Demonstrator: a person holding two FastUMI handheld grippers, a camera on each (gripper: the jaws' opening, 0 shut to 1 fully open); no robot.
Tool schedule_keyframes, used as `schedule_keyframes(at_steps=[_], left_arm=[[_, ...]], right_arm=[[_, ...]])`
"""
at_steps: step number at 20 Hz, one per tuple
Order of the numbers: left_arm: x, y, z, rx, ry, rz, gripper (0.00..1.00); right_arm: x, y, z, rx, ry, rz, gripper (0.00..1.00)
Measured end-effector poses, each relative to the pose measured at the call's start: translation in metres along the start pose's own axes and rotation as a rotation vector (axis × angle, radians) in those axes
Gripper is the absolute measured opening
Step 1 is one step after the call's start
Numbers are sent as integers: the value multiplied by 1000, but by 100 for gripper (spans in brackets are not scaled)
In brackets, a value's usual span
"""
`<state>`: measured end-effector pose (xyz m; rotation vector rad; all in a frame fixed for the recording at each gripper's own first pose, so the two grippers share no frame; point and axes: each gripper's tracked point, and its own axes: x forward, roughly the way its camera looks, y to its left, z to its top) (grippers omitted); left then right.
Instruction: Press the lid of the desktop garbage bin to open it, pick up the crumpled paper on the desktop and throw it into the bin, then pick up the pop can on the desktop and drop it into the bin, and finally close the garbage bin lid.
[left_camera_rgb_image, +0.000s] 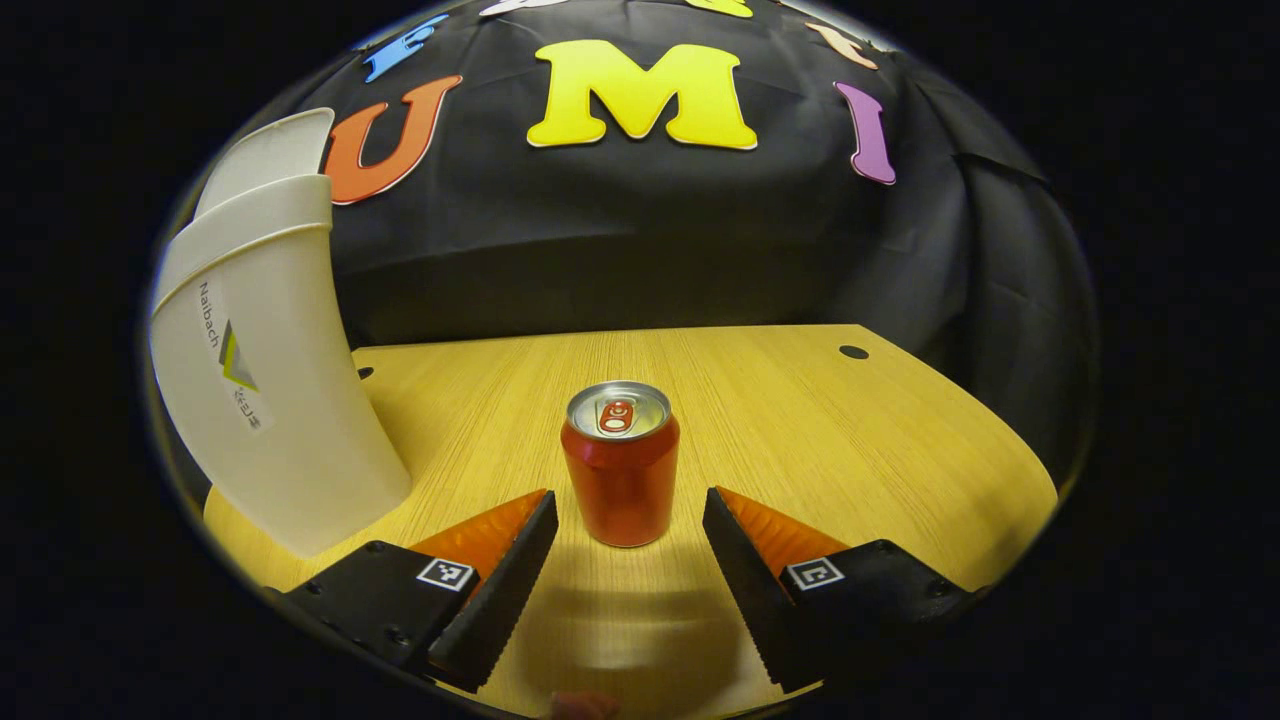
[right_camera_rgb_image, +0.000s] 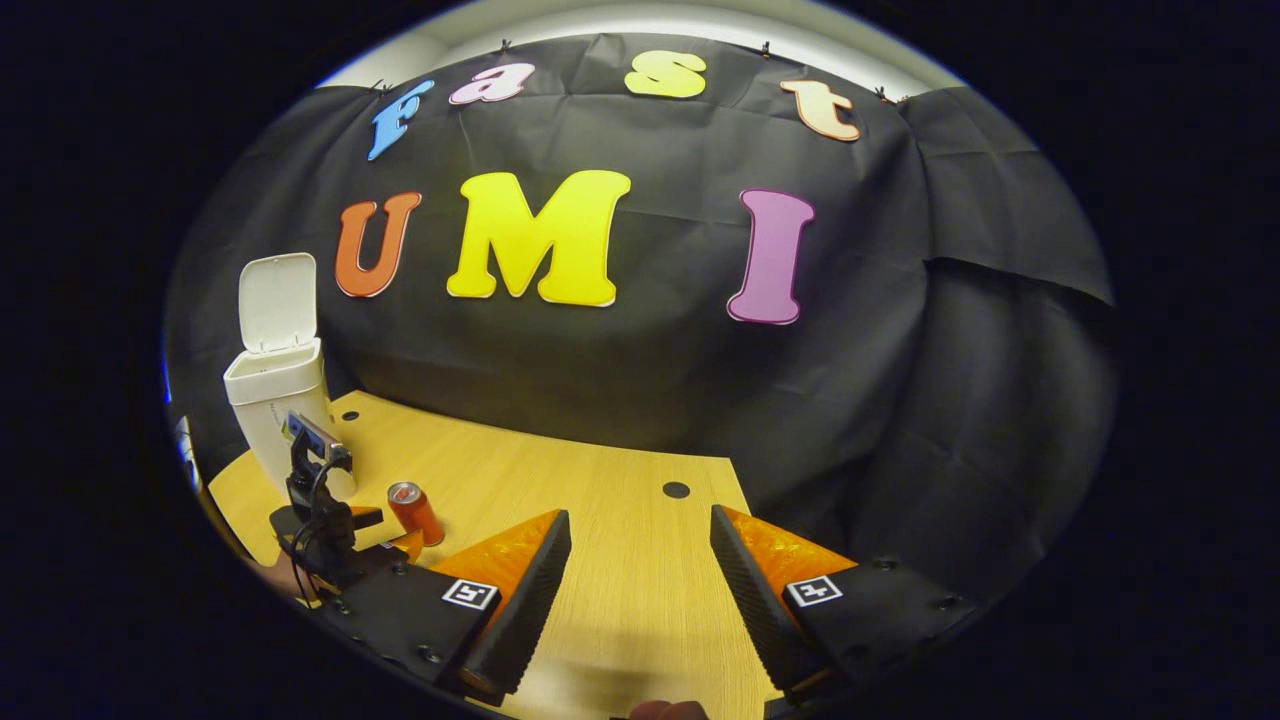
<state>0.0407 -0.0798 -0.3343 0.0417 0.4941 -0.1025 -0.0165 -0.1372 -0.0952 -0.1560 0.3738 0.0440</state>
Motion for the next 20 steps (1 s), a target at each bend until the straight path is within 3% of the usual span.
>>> schedule_keyframes(at_steps=[20], left_arm=[[52, 6, -16, 34, 69, 0, 96]], right_arm=[[26, 4, -10, 5, 74, -26, 89]])
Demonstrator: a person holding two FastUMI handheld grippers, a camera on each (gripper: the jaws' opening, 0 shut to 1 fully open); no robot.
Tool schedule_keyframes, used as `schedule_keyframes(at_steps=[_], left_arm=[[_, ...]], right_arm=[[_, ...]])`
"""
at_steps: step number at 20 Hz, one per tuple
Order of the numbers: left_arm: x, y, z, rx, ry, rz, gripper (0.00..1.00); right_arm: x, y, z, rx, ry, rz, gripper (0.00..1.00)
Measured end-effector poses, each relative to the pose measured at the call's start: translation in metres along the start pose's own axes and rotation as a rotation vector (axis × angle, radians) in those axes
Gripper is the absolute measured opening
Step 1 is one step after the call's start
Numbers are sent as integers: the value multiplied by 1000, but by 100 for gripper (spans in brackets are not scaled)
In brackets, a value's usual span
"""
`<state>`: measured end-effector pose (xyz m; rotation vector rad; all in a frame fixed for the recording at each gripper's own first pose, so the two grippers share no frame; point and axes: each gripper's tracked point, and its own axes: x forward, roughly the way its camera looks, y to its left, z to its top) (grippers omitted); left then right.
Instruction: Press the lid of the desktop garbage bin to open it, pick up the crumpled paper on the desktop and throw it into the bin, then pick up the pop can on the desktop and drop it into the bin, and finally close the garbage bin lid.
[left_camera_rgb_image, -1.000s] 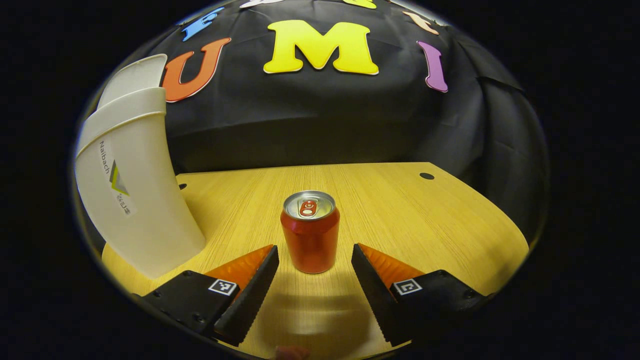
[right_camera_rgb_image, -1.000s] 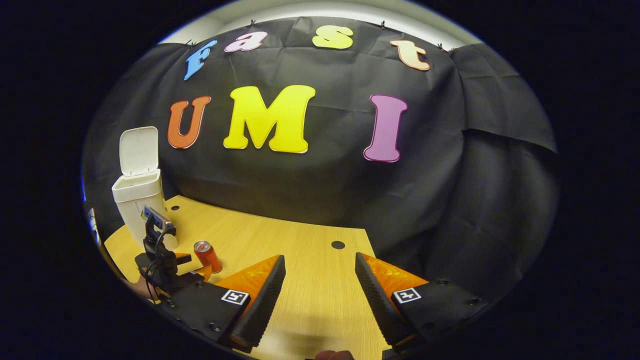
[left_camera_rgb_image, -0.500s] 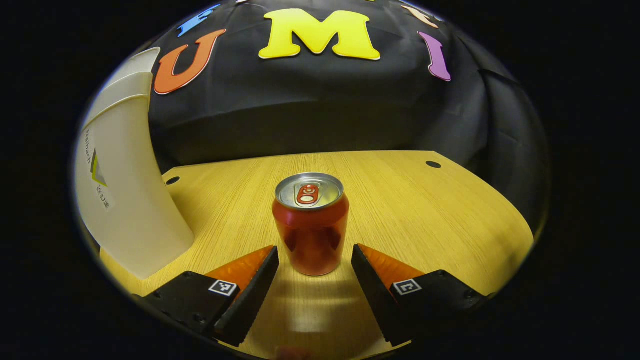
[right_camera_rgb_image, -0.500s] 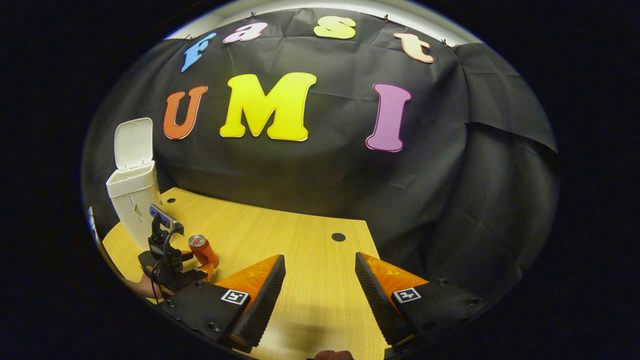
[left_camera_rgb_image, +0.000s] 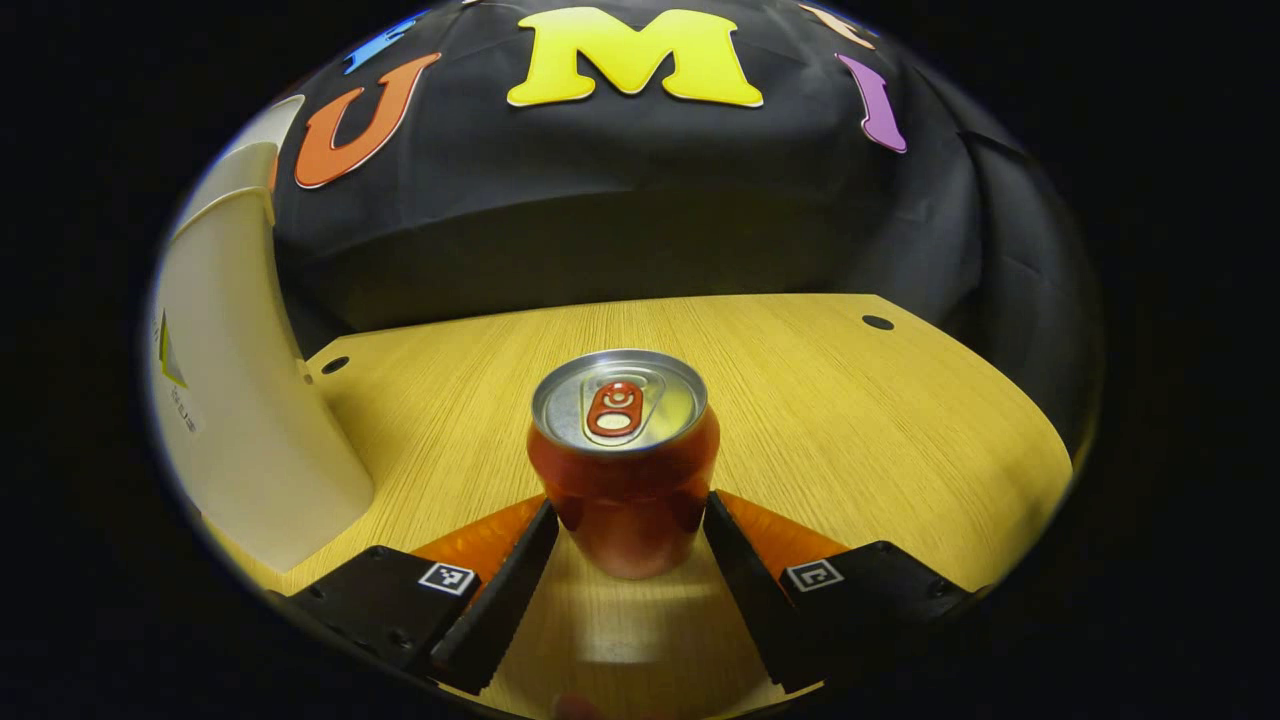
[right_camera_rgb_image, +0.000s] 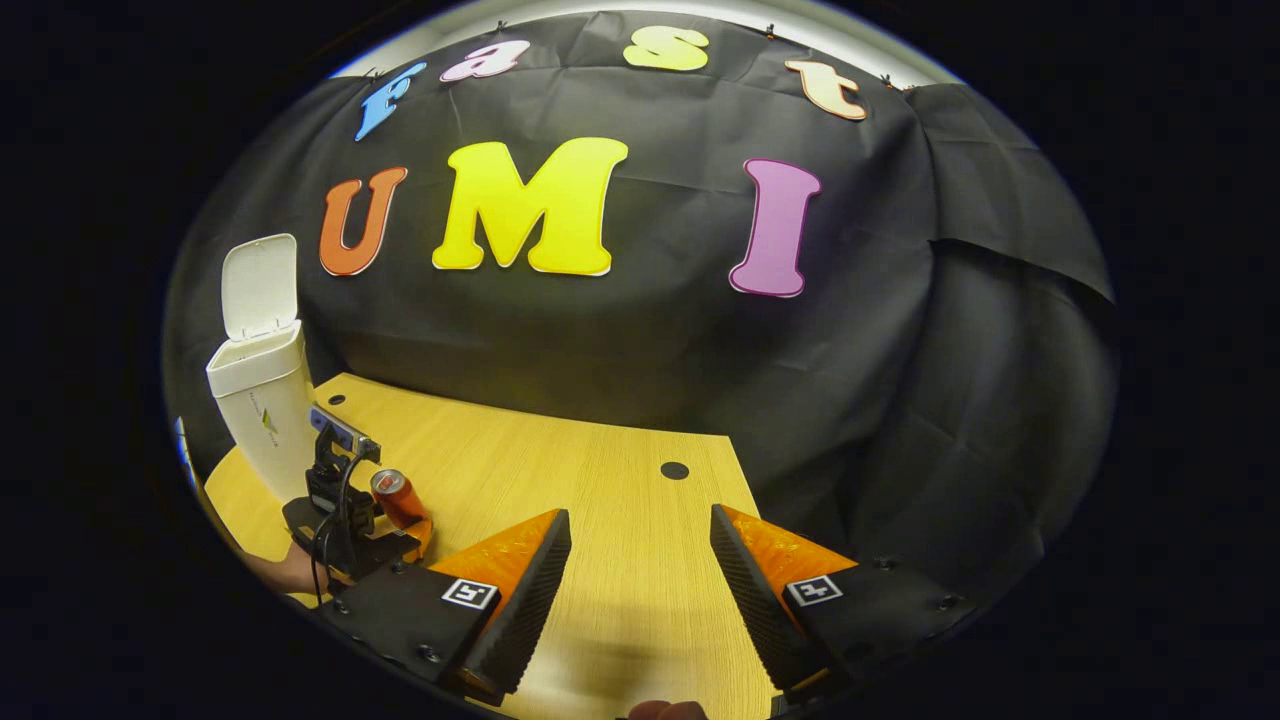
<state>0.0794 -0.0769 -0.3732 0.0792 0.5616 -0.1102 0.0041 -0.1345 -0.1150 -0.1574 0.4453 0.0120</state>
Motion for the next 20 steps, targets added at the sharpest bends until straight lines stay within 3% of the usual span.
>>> schedule_keyframes(at_steps=[2, 3, 9, 20], left_arm=[[0, -1, -2, -5, 12, -8, 95], [1, -1, -1, -4, 10, -9, 88], [-18, -4, 23, -17, -41, -20, 86], [-102, 37, 158, -41, -239, 37, 86]], right_arm=[[0, 0, 1, 1, -3, -1, 89], [-1, 1, 1, -1, -5, -1, 89], [-11, 6, 6, 5, -21, 17, 89], [-37, 35, 22, 88, -88, 81, 89]])
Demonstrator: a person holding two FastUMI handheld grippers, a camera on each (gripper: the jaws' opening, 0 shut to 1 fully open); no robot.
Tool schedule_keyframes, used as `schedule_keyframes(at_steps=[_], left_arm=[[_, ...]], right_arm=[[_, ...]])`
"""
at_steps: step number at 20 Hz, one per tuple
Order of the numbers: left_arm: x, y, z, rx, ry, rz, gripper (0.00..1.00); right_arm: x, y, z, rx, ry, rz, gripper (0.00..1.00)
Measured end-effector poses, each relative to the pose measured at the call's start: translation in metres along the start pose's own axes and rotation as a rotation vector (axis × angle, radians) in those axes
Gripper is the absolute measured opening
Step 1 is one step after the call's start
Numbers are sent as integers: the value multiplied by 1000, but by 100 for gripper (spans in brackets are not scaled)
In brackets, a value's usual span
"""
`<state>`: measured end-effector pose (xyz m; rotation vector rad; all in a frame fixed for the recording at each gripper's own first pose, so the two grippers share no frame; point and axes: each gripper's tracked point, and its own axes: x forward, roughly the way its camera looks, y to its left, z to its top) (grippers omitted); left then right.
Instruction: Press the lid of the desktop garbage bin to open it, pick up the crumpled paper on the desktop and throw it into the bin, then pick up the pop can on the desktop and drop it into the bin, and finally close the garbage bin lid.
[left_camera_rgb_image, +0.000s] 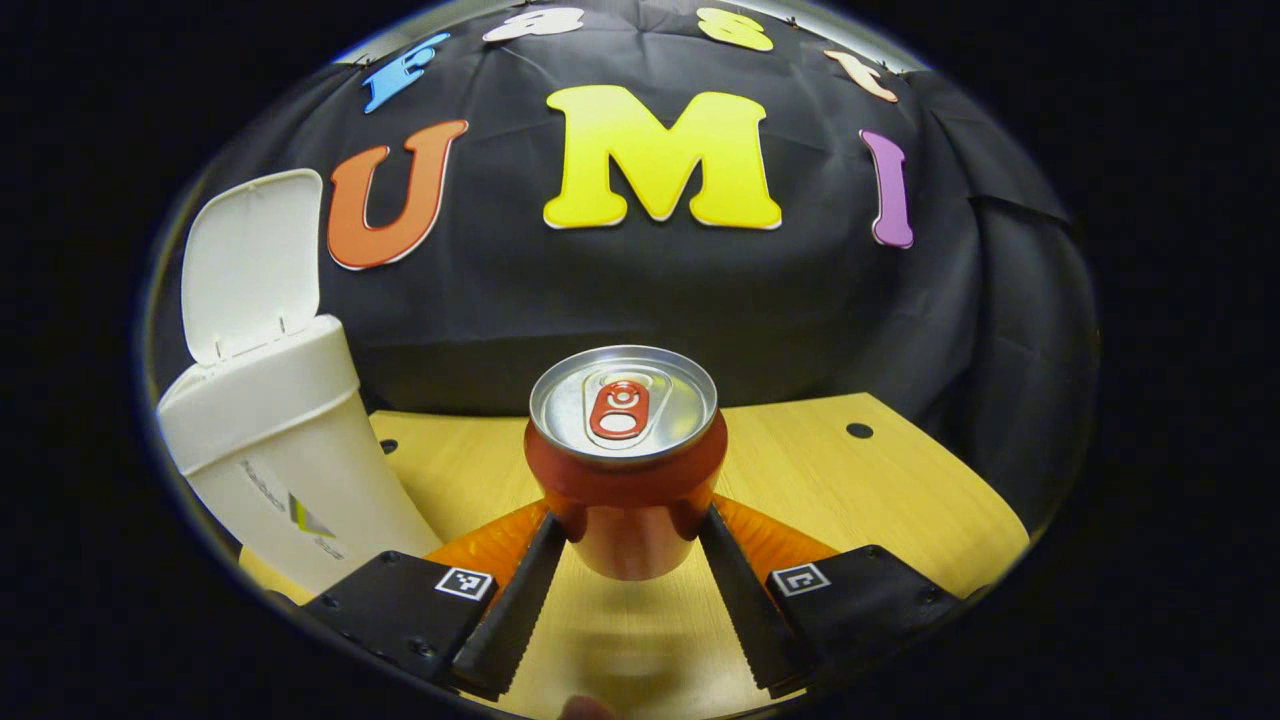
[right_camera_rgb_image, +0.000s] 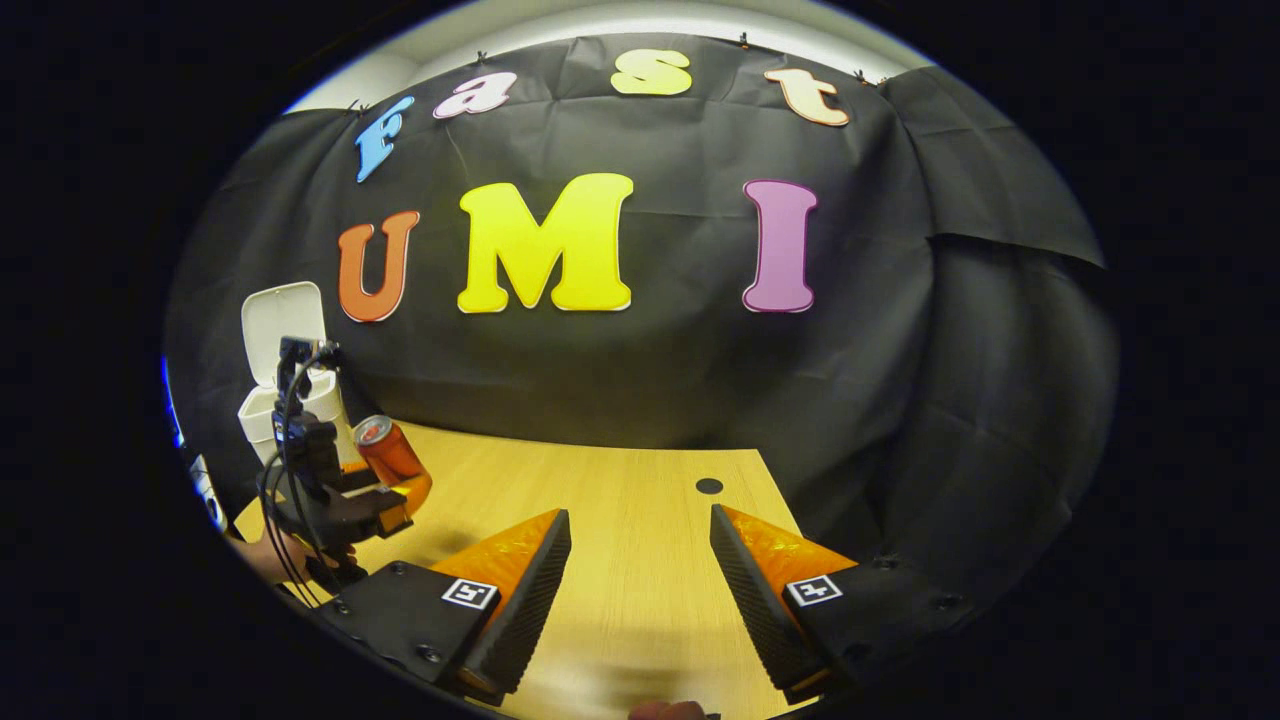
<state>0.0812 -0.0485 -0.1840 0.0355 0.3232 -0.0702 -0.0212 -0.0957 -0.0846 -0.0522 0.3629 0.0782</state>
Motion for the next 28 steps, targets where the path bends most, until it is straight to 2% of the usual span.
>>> schedule_keyframes(at_steps=[5, 7, 12, 15, 20, 23, 28], left_arm=[[-18, 48, 76, 3, -109, 73, 86], [-21, 77, 93, -17, -129, 111, 85], [-35, 171, 118, -67, -147, 274, 85], [-45, 224, 122, -59, -139, 382, 85], [-48, 287, 93, -67, -54, 511, 85], [-47, 304, 79, -112, 4, 544, 86], [-49, 303, 84, -98, 2, 558, 89]], right_arm=[[-6, 25, 12, 15, -35, 53, 89], [-4, 32, 15, 20, -41, 67, 89], [3, 60, 21, 30, -41, 117, 89], [12, 79, 20, 36, -26, 151, 89], [18, 111, 24, 19, -14, 208, 89], [20, 121, 26, 3, -12, 228, 89], [24, 124, 20, 23, 14, 231, 89]])
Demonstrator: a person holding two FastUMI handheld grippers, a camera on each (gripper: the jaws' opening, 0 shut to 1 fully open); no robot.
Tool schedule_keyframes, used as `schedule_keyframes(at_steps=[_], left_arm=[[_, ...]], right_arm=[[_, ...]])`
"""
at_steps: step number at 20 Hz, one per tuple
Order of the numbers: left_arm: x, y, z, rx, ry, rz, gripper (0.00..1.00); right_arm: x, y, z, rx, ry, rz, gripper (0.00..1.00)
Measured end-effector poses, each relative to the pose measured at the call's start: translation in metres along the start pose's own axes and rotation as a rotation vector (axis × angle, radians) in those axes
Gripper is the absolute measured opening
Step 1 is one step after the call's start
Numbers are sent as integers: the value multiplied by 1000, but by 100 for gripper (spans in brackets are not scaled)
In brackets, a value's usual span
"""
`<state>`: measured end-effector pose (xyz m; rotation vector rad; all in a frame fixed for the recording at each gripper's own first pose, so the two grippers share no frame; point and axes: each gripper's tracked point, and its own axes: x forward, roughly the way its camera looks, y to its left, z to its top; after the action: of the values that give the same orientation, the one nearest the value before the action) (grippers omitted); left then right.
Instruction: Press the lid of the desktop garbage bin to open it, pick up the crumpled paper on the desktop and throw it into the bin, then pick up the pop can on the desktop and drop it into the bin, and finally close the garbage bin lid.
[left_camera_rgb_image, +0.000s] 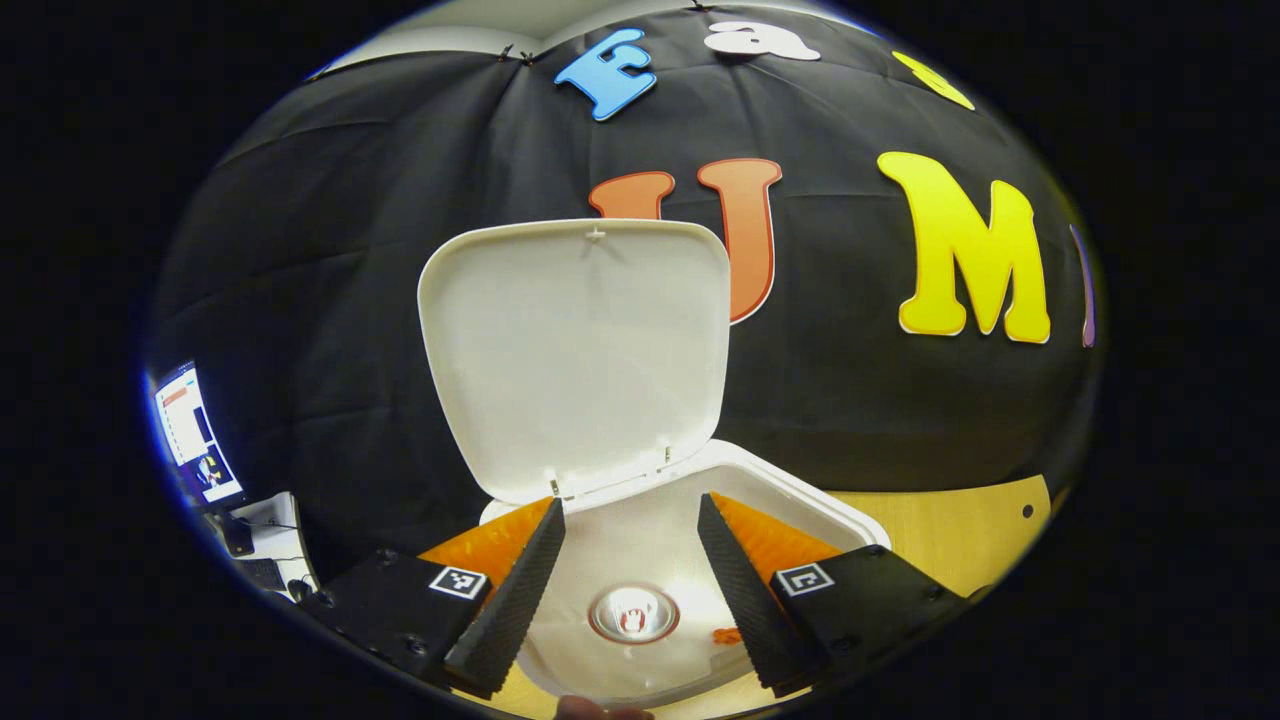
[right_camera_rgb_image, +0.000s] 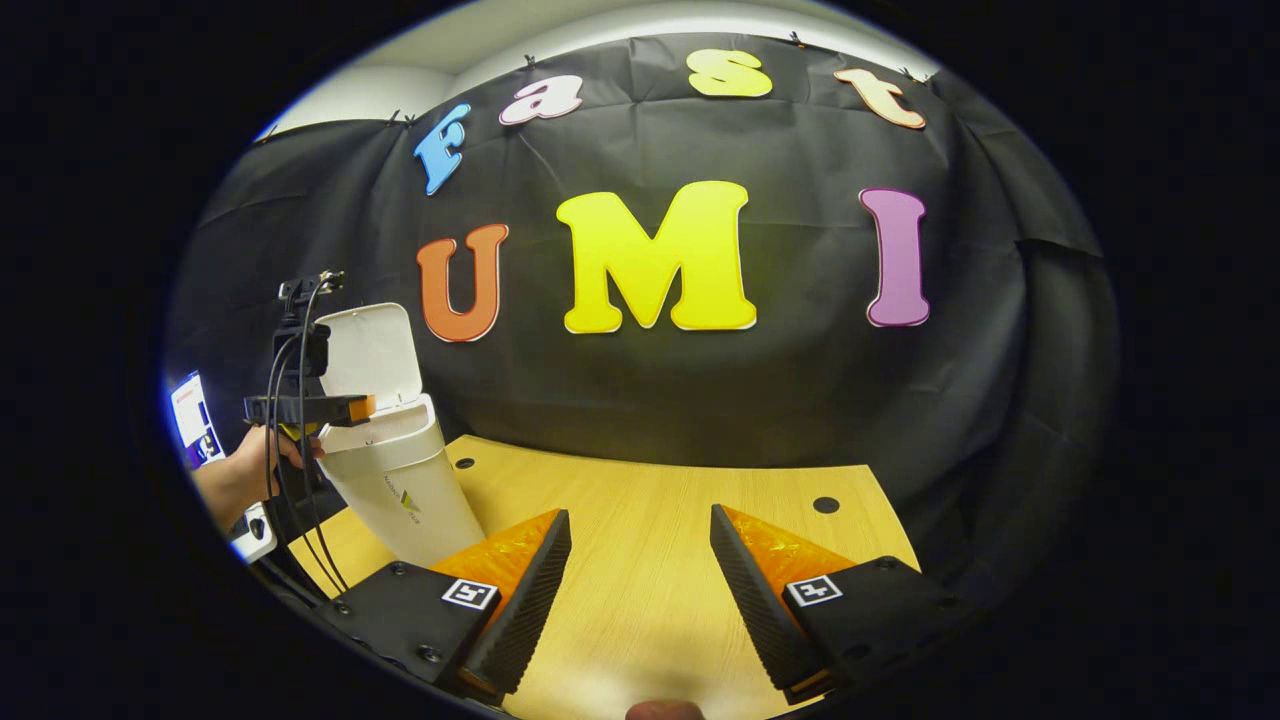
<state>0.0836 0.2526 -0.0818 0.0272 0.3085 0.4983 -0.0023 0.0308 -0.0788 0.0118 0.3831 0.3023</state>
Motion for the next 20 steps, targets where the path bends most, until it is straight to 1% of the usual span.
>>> schedule_keyframes(at_steps=[1, 3, 6, 9, 12, 15, 16, 17, 20], left_arm=[[-2, 1, 3, -1, -7, 4, 94], [-14, 2, 12, -7, -27, 31, 97], [-36, -6, 36, -14, -90, 83, 96], [-52, -9, 74, -32, -171, 146, 96], [-58, -8, 118, -61, -244, 212, 96], [-51, -10, 149, -65, -266, 232, 95], [-48, -7, 157, -67, -280, 240, 95], [-42, -4, 164, -70, -283, 246, 95], [-23, 9, 176, -101, -265, 270, 95]], right_arm=[[-1, 1, -2, 3, 4, 1, 89], [-1, 1, -4, 0, 7, 4, 87], [-4, 1, -3, -1, 0, 9, 89], [-9, -2, -6, 0, 0, 7, 89], [-15, -12, 1, -18, -22, -5, 89], [-19, -23, 9, -22, -46, -16, 89], [-19, -25, 12, -26, -49, -20, 90], [-19, -27, 12, -31, -52, -22, 89], [-16, -29, 11, -21, -47, -25, 89]])
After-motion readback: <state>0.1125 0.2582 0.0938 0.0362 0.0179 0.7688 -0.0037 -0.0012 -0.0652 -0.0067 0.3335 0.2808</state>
